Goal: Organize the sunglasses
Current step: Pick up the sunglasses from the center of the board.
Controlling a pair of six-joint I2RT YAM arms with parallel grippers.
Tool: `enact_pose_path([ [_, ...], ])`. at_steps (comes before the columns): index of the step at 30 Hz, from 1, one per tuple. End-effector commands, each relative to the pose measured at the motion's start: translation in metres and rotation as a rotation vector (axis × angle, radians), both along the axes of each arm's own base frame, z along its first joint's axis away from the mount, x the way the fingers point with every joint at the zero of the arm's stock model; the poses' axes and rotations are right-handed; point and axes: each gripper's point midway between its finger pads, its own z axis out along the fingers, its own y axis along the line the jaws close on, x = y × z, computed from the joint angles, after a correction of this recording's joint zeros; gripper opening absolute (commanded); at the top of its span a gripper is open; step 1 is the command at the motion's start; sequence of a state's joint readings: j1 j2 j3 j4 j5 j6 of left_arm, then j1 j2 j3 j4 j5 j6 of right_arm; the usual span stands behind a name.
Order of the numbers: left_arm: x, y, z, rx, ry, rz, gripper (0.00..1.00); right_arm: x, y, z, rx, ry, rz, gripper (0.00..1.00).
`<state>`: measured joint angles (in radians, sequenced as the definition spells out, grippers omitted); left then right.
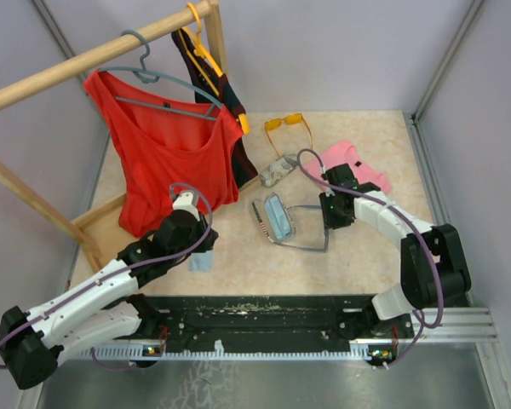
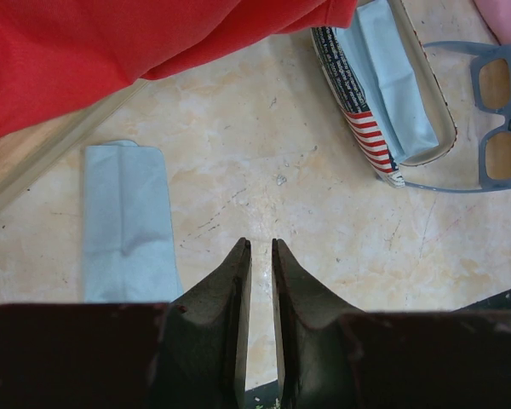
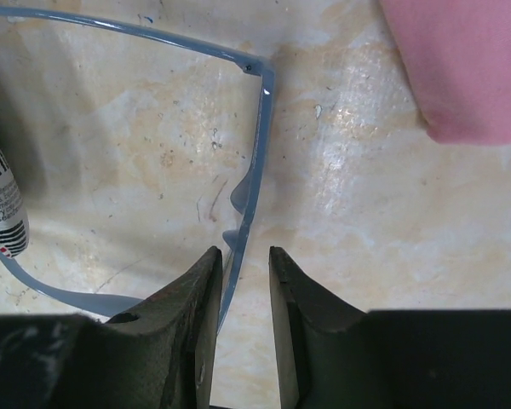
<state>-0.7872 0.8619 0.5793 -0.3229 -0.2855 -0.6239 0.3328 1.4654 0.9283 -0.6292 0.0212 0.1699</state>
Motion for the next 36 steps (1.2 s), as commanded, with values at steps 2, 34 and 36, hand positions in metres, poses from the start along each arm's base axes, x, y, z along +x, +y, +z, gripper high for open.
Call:
enact_pose_path([
  [2,0.005,0.001,0.014,-0.017,-0.034,0.014,0.22,0.014,0.01,0.009,0.064,-0.085,-0.035,0.27],
  [34,0.004,0.001,0.015,-0.021,-0.035,0.013,0.22,0.017,0.008,-0.012,0.033,-0.046,-0.056,0.13],
  [36,0.004,0.001,0.015,-0.022,-0.036,0.013,0.22,0.017,0.007,-0.012,0.032,-0.046,-0.057,0.1],
])
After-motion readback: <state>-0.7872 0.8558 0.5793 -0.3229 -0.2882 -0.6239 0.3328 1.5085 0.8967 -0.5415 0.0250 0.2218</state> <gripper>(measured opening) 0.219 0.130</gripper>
